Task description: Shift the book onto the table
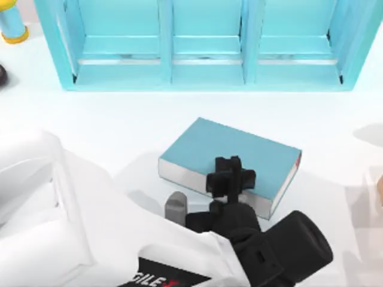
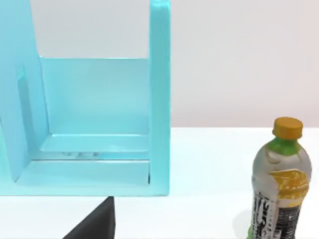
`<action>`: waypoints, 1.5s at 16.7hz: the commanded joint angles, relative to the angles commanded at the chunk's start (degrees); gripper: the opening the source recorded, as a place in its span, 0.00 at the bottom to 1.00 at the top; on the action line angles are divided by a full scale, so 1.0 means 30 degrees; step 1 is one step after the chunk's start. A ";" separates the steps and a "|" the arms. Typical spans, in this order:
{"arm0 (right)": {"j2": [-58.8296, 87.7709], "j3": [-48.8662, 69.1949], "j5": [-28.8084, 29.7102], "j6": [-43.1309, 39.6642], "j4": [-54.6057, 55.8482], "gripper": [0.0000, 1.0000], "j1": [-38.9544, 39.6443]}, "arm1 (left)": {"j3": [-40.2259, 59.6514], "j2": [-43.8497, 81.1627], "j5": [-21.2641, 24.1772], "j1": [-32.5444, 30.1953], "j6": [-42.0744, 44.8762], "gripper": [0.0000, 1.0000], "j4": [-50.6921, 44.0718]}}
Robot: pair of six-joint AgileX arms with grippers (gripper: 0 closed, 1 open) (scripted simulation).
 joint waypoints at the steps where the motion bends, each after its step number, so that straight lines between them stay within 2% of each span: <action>1: 0.0000 0.0000 0.0000 0.0000 0.0000 1.00 0.0000 | 0.0000 0.0000 0.0000 0.0000 0.0000 0.00 0.0000; 14: 0.0000 0.0000 0.0000 0.0000 0.0000 1.00 0.0000 | 0.0000 0.0000 0.0000 0.0000 0.0000 0.98 0.0000; 25: 0.0000 0.0000 0.0000 0.0000 0.0000 1.00 0.0000 | 0.0014 0.0037 0.0010 -0.0071 -0.0204 1.00 -0.0225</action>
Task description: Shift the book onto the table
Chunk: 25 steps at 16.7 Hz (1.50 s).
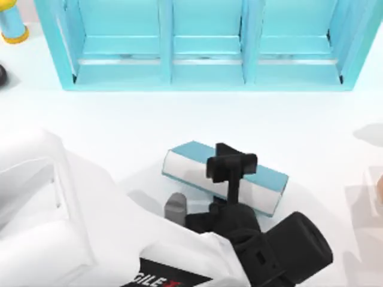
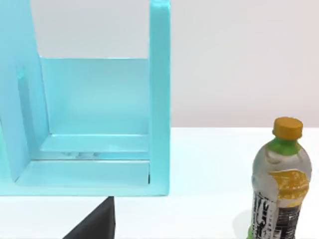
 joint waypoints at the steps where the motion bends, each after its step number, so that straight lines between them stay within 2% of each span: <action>1: 0.0000 0.0000 0.0000 0.0000 0.0000 1.00 0.0000 | 0.0100 0.0033 -0.0010 -0.0120 -0.0392 1.00 -0.0401; 4: 0.0000 0.0000 0.0000 0.0000 0.0000 1.00 0.0000 | 0.0650 0.0228 -0.0058 -0.0800 -0.2592 1.00 -0.2703; 7: 0.0000 0.0000 0.0000 0.0000 0.0000 1.00 0.0000 | 0.1467 0.0566 -0.0119 -0.1862 -0.6004 1.00 -0.6290; 19: 0.0000 0.0000 0.0000 0.0000 0.0000 1.00 0.0000 | 0.5018 0.2376 -0.0308 -0.6980 -2.2882 1.00 -2.4402; 22: 0.0000 0.0000 0.0000 0.0000 0.0000 1.00 0.0000 | 0.5604 0.2656 -0.0353 -0.7830 -2.5791 1.00 -2.7645; 25: 0.0000 0.0000 0.0000 0.0000 0.0000 1.00 0.0000 | 0.5928 0.2792 -0.0385 -0.8282 -2.7345 1.00 -2.9340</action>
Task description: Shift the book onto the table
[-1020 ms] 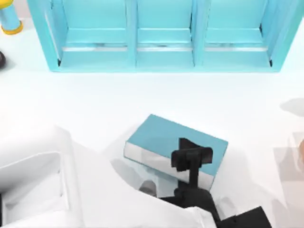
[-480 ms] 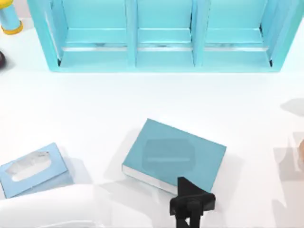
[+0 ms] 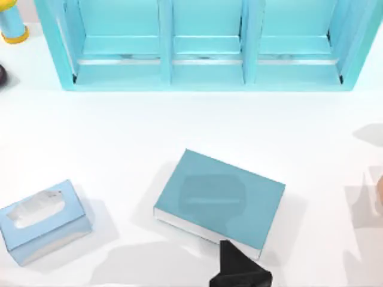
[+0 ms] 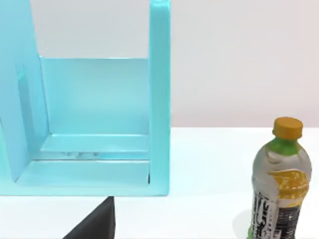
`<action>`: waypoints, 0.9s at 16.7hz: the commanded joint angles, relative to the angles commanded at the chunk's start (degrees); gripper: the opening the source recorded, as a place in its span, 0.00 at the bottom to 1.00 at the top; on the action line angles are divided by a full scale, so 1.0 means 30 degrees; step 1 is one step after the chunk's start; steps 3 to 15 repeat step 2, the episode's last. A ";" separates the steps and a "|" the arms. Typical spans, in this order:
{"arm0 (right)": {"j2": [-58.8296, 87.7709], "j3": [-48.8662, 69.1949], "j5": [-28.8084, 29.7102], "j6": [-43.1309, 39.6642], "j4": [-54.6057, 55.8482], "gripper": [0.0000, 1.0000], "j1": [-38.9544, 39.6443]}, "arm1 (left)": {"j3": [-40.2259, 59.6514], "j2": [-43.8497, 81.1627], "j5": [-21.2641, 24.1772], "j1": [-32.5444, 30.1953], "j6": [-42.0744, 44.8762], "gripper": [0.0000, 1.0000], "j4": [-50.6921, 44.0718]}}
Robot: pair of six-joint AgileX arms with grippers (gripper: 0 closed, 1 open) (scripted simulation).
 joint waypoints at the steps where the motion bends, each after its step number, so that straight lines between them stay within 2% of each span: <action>1: 0.0000 0.0000 0.0000 0.0000 0.0000 1.00 0.0000 | 0.0032 0.0012 -0.0003 -0.0044 -0.0150 1.00 -0.0161; 15: 0.0000 0.0000 0.0000 0.0000 0.0000 1.00 0.0000 | 0.0032 0.0012 -0.0003 -0.0044 -0.0150 1.00 -0.0161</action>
